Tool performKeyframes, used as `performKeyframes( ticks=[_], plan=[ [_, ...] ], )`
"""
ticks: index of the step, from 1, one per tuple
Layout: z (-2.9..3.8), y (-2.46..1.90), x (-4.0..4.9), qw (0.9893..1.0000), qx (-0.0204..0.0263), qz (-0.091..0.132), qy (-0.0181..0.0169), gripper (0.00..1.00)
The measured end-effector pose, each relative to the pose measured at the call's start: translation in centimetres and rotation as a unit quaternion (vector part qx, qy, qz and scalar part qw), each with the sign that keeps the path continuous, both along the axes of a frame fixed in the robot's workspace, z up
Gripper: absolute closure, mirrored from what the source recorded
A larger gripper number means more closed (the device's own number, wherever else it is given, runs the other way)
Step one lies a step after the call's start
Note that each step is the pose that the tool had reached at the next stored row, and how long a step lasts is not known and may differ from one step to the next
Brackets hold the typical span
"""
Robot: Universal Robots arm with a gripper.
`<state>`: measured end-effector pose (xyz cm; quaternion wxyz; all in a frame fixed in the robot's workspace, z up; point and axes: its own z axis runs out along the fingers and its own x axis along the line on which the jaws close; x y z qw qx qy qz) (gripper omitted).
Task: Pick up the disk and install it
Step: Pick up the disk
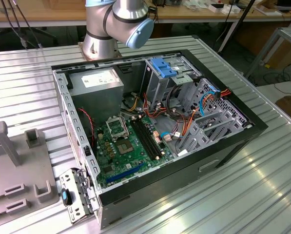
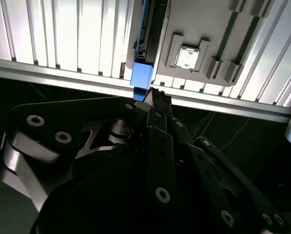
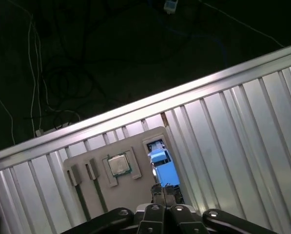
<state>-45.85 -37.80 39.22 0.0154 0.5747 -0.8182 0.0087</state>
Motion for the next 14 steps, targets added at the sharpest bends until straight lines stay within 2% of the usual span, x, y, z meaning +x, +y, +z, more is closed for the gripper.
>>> performKeyframes(
  ticks=[1, 2, 3, 7, 9, 11, 14],
  plan=[
    [-0.01, 0.07, 0.01, 1.0000, -0.0043, 0.000, -0.0068, 0.89],
    [-0.05, 0.15, 0.02, 0.9999, -0.0073, 0.000, -0.0111, 0.89],
    [-0.11, 0.19, 0.01, 0.9999, -0.0084, 0.000, -0.0124, 0.89],
    [-0.48, 0.27, 0.01, 0.9998, -0.0099, 0.010, -0.0149, 0.89],
    [-0.65, 0.30, 0.01, 0.9995, -0.0097, 0.025, -0.0153, 0.89],
    [-0.80, 0.37, 0.01, 0.9988, -0.0094, 0.046, -0.0154, 0.89],
    [-0.88, 0.69, 0.01, 0.9987, -0.0095, 0.049, -0.0156, 0.89]
  ],
)
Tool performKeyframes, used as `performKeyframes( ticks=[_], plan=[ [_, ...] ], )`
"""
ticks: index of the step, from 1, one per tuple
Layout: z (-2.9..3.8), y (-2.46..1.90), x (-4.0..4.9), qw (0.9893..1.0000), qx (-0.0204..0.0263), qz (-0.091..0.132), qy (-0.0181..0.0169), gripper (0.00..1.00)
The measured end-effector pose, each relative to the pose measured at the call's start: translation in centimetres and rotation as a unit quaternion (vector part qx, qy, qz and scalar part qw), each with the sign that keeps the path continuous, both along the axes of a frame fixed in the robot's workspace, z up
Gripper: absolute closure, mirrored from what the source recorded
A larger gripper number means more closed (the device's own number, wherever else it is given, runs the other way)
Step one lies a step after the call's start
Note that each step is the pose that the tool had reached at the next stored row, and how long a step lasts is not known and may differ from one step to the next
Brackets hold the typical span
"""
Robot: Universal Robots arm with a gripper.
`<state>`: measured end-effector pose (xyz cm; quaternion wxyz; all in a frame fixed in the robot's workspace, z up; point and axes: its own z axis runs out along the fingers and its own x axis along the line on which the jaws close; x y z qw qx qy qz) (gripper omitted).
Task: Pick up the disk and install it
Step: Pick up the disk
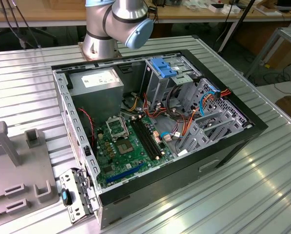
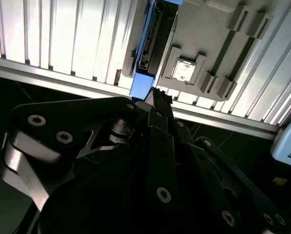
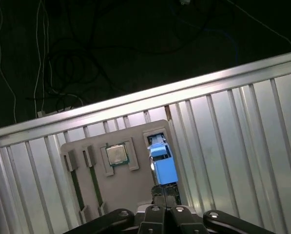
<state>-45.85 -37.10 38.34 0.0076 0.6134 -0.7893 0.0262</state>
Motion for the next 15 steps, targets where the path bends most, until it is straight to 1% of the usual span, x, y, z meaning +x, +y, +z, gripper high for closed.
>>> performKeyframes(
  ticks=[7, 10, 11, 12, 15],
  plan=[
    [0.01, 0.00, -0.24, 1.0000, -0.0001, 0.000, -0.0006, 0.89],
    [0.00, 0.00, -0.28, 1.0000, -0.0001, 0.000, -0.0015, 0.89],
    [0.01, 0.00, -0.28, 1.0000, -0.0001, 0.000, -0.0016, 0.83],
    [0.00, 0.00, -0.28, 1.0000, -0.0001, 0.000, -0.0017, 0.83],
    [-0.02, 0.00, -0.29, 1.0000, -0.0001, 0.001, -0.0020, 0.64]
  ],
)
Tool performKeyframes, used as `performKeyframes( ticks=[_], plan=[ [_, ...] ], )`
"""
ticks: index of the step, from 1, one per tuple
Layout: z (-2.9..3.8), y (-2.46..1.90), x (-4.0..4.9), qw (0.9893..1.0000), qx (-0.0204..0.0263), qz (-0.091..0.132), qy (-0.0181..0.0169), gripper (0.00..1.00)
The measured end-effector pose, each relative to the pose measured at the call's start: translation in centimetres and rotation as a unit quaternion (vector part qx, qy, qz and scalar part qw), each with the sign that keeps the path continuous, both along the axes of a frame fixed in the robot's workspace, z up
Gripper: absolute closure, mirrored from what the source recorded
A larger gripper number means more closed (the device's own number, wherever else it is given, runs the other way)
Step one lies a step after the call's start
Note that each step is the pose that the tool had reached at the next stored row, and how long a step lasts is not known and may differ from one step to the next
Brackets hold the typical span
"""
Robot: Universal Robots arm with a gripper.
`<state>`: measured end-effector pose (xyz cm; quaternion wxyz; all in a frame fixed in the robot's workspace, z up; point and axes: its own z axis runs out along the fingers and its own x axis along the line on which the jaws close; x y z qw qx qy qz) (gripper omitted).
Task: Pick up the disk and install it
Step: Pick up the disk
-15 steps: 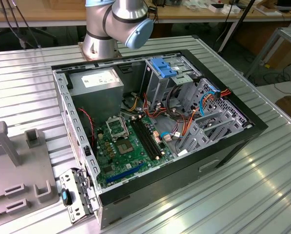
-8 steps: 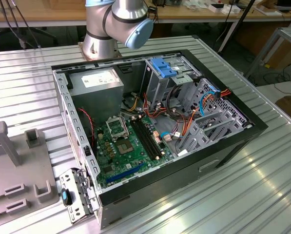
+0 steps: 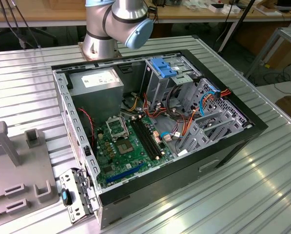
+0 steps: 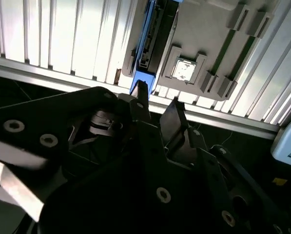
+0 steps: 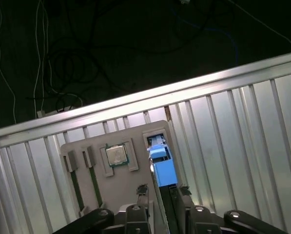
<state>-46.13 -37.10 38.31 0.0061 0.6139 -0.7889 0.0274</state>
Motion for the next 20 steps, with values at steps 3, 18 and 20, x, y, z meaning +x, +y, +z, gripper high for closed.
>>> performKeyframes(
  ticks=[3, 18, 20],
  plan=[
    [-0.10, 0.00, -0.01, 1.0000, 0.0000, 0.007, -0.0003, 0.52],
    [-2.43, 0.09, -0.31, 0.9986, 0.0009, 0.053, -0.0003, 0.46],
    [-2.70, 0.09, -0.41, 0.9985, 0.0009, 0.055, -0.0003, 0.46]
  ],
)
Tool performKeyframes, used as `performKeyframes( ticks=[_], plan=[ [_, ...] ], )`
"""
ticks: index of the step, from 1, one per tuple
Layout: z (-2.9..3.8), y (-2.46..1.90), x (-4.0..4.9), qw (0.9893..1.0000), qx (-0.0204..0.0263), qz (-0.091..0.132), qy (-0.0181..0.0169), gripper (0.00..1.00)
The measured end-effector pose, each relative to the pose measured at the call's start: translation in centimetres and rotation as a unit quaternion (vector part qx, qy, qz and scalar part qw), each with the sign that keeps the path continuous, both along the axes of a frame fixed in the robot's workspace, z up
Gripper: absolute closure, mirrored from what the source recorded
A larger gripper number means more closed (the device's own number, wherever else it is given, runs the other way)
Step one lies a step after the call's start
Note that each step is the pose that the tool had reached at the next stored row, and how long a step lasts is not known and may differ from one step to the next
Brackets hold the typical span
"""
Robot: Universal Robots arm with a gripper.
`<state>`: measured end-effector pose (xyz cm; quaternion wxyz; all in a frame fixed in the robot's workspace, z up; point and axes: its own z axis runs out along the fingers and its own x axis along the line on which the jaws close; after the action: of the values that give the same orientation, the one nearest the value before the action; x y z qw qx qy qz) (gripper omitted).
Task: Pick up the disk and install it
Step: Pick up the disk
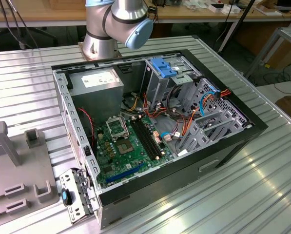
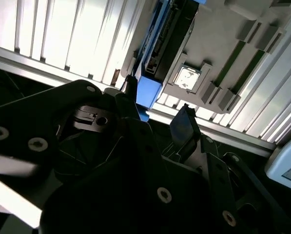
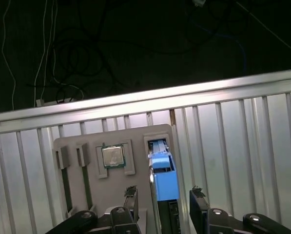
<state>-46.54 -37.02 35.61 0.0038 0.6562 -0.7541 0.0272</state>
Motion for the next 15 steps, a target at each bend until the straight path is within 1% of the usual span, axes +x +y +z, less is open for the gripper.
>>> performKeyframes(
  ticks=[3, 4, 6, 9, 12, 15],
  plan=[
    [-0.37, 0.00, -0.09, 1.0000, 0.0000, 0.010, 0.0000, 0.46],
    [-0.72, 0.00, -0.10, 0.9999, 0.0000, 0.017, -0.0002, 0.46],
    [-1.04, 0.00, -0.10, 0.9998, 0.0000, 0.019, -0.0004, 0.46],
    [-1.73, 0.00, -0.10, 0.9998, 0.0000, 0.021, -0.0009, 0.46],
    [-2.68, 0.00, -0.10, 0.9997, 0.0000, 0.026, -0.0013, 0.46],
    [-3.07, 0.00, -0.10, 0.9994, 0.0000, 0.034, -0.0013, 0.46]
  ],
)
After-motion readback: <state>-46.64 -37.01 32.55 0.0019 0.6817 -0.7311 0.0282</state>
